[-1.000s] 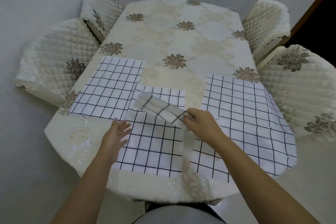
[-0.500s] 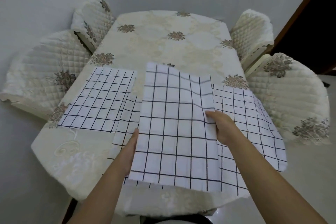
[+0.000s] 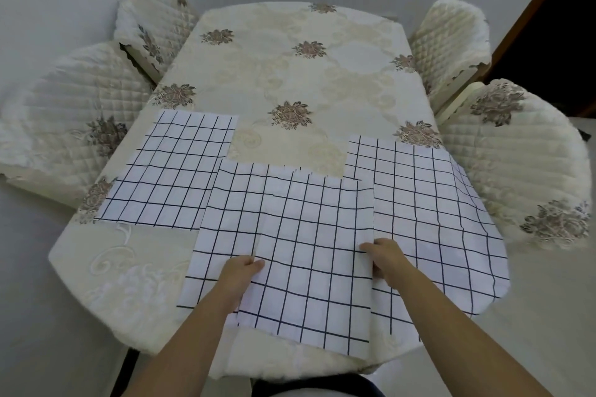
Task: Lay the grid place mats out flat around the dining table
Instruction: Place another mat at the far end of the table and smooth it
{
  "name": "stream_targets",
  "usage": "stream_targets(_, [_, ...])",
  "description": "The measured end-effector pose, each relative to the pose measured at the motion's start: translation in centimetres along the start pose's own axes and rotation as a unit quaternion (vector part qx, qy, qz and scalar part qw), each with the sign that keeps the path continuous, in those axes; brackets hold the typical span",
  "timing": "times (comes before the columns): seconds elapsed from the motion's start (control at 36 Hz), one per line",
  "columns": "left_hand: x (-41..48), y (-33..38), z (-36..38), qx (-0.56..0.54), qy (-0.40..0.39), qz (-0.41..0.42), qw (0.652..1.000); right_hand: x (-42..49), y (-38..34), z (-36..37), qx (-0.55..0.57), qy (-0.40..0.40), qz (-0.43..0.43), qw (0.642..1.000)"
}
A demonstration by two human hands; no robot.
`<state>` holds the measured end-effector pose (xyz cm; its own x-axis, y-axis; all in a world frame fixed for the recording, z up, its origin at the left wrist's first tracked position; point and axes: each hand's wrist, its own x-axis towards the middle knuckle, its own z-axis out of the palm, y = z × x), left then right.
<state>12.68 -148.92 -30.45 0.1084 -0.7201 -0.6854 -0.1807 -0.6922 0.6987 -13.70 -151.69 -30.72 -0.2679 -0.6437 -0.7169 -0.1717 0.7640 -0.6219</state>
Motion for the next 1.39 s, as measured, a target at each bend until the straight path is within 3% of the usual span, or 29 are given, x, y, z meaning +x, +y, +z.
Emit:
stream_targets(0.44, [0.8, -0.2, 0.0, 0.066, 0.017, -0.001, 0.998, -0.3, 0.7, -0.6, 0.008, -0.018, -0.002, 1.0])
stream_targets(1.14, [1.5, -0.2, 0.2, 0.045, 0.055, -0.022, 0.997, -0.9, 0.9, 0.0, -0.012, 0.041, -0.004, 0.999])
stream_targets(1.39, [1.1, 0.2, 0.3, 0.035, 0.052, -0.025, 0.998, -1.7, 0.8, -0.3, 0.023, 0.006, -0.006, 1.0])
